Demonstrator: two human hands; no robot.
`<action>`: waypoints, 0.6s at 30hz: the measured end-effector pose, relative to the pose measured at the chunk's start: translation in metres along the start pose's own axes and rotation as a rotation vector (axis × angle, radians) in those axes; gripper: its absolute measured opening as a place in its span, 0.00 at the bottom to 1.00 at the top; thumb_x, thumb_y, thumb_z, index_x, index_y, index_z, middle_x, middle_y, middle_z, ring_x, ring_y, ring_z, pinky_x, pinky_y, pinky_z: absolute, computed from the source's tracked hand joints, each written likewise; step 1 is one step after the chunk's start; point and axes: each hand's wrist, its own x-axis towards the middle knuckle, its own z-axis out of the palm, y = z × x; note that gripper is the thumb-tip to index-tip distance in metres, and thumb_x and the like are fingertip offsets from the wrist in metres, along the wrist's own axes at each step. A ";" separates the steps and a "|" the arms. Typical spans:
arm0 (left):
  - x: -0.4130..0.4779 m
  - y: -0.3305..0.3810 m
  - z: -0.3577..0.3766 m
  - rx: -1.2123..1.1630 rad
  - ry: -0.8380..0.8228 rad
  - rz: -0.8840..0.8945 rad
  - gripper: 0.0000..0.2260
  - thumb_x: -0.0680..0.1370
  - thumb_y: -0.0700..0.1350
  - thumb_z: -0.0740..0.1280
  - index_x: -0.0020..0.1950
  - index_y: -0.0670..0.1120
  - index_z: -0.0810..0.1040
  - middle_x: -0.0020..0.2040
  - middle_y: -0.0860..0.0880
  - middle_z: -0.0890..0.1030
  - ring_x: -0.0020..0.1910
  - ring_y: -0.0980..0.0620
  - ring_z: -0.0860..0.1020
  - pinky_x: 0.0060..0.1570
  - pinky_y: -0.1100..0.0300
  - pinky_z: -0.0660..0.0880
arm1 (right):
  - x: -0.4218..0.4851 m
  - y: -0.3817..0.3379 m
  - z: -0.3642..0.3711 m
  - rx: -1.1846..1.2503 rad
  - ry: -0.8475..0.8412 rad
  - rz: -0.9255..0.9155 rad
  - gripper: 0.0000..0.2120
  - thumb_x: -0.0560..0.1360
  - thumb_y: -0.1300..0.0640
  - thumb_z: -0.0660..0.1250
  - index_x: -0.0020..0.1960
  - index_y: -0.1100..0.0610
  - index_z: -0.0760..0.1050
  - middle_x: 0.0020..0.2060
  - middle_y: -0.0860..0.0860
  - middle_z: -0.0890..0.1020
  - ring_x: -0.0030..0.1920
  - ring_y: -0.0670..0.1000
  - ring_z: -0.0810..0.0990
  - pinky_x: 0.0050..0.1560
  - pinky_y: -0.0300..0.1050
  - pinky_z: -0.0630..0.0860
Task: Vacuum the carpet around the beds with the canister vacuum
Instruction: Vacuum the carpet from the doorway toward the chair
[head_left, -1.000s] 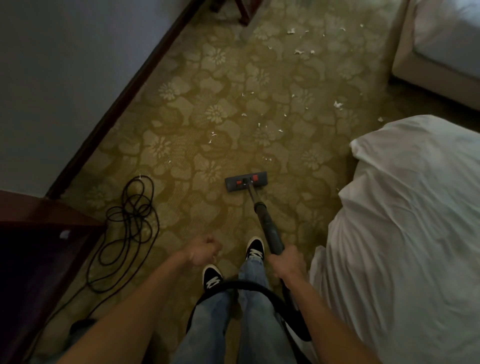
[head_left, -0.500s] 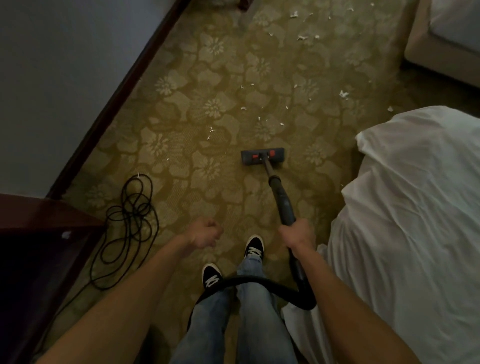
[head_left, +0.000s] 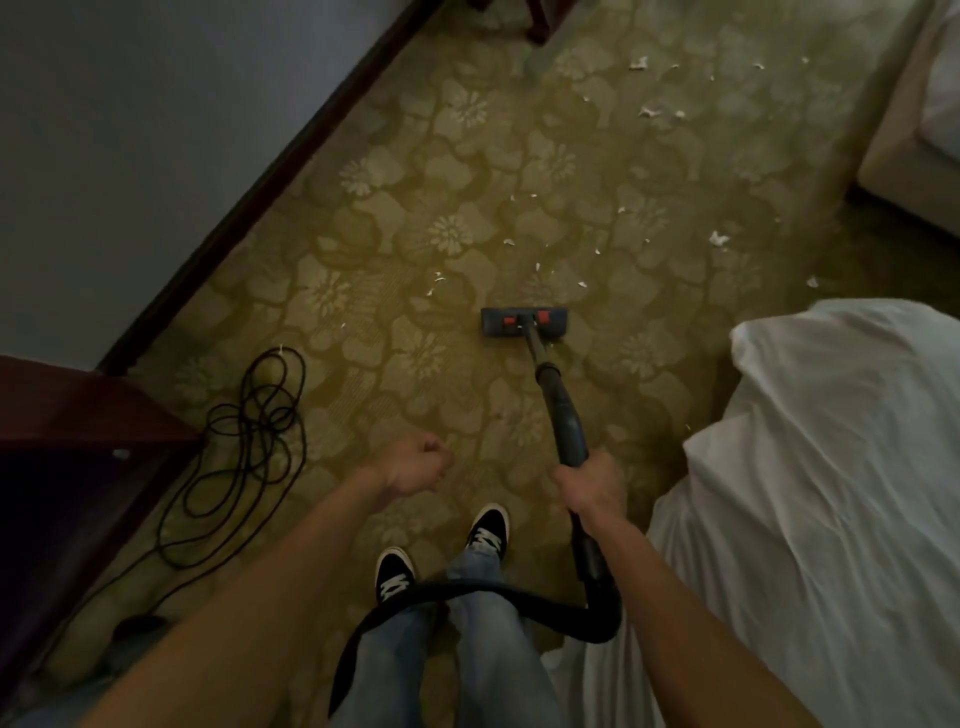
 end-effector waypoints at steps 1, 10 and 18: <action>0.001 -0.001 0.000 -0.011 0.004 0.001 0.08 0.84 0.46 0.62 0.56 0.43 0.78 0.51 0.46 0.79 0.49 0.50 0.78 0.39 0.63 0.73 | 0.003 -0.006 0.000 -0.018 -0.008 -0.009 0.17 0.71 0.55 0.72 0.57 0.62 0.80 0.44 0.58 0.84 0.42 0.59 0.85 0.33 0.46 0.80; 0.005 -0.031 -0.018 -0.165 0.103 -0.077 0.06 0.84 0.44 0.63 0.55 0.43 0.76 0.46 0.48 0.77 0.43 0.53 0.77 0.33 0.68 0.73 | 0.023 -0.073 0.023 -0.141 -0.103 -0.142 0.14 0.72 0.54 0.72 0.56 0.58 0.79 0.43 0.57 0.84 0.41 0.58 0.85 0.36 0.50 0.83; -0.021 -0.061 -0.046 -0.272 0.212 -0.112 0.06 0.84 0.43 0.62 0.55 0.43 0.75 0.50 0.45 0.77 0.42 0.53 0.75 0.29 0.69 0.71 | 0.013 -0.119 0.067 -0.291 -0.202 -0.295 0.19 0.67 0.52 0.73 0.56 0.58 0.80 0.41 0.57 0.85 0.40 0.58 0.86 0.41 0.57 0.86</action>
